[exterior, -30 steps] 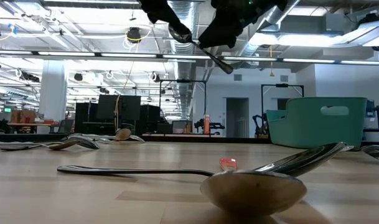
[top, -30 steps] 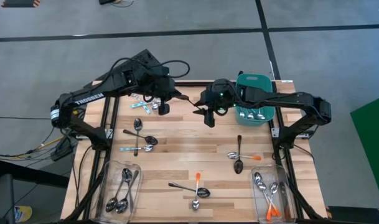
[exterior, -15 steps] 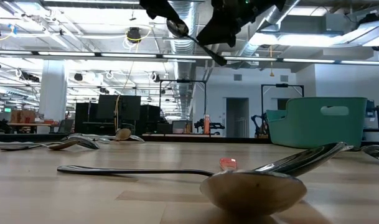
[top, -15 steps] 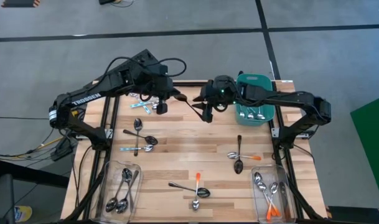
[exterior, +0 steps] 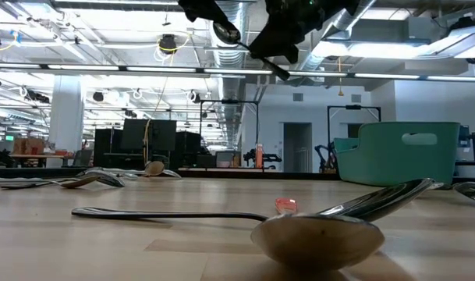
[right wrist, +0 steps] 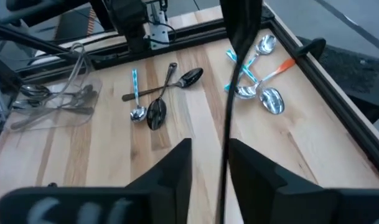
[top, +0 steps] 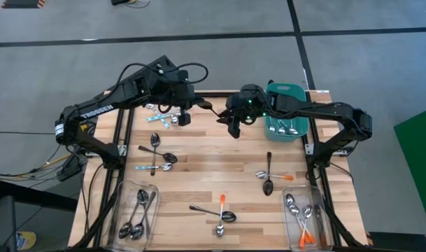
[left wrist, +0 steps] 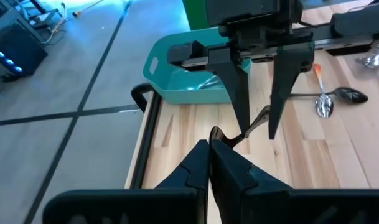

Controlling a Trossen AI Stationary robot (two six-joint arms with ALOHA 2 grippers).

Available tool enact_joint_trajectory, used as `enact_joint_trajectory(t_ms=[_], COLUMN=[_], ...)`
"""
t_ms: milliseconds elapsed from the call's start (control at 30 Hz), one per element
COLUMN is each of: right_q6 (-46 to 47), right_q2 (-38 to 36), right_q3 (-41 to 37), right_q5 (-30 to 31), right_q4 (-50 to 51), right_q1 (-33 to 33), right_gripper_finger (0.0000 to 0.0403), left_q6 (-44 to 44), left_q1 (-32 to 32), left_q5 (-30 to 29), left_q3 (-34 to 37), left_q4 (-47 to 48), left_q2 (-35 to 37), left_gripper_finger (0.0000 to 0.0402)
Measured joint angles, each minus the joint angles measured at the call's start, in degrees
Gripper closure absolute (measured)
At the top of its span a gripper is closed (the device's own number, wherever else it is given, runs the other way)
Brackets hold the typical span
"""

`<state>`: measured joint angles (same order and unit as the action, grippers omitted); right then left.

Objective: Sort silverware by color (type)
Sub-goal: Put the black spoon into the left transparent bin

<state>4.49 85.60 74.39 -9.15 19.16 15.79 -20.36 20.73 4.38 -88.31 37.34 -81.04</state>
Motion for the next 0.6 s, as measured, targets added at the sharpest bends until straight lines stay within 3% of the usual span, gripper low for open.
enact_joint_trajectory(t_ms=[233, 433, 600], right_q6=[0.22, 4.19, 9.15], right_q2=[0.0, 0.0, 0.03], right_q3=[0.0, -0.03, -0.04], right_q5=[0.26, 1.57, 1.57], right_q4=[0.66, -0.83, -5.79], right_q1=[0.13, 0.29, 2.25], right_gripper_finger=[0.0385, 0.0389, 0.0389], left_q6=[3.06, 9.82, 15.04], left_q1=[0.0, 0.0, 0.34], left_q5=[0.27, -1.25, -7.41], left_q3=[0.0, 0.0, 0.0], left_q4=[0.06, -0.08, 0.54], left_q2=[0.66, 0.74, 3.48], left_gripper_finger=[0.0402, 0.039, 0.0336])
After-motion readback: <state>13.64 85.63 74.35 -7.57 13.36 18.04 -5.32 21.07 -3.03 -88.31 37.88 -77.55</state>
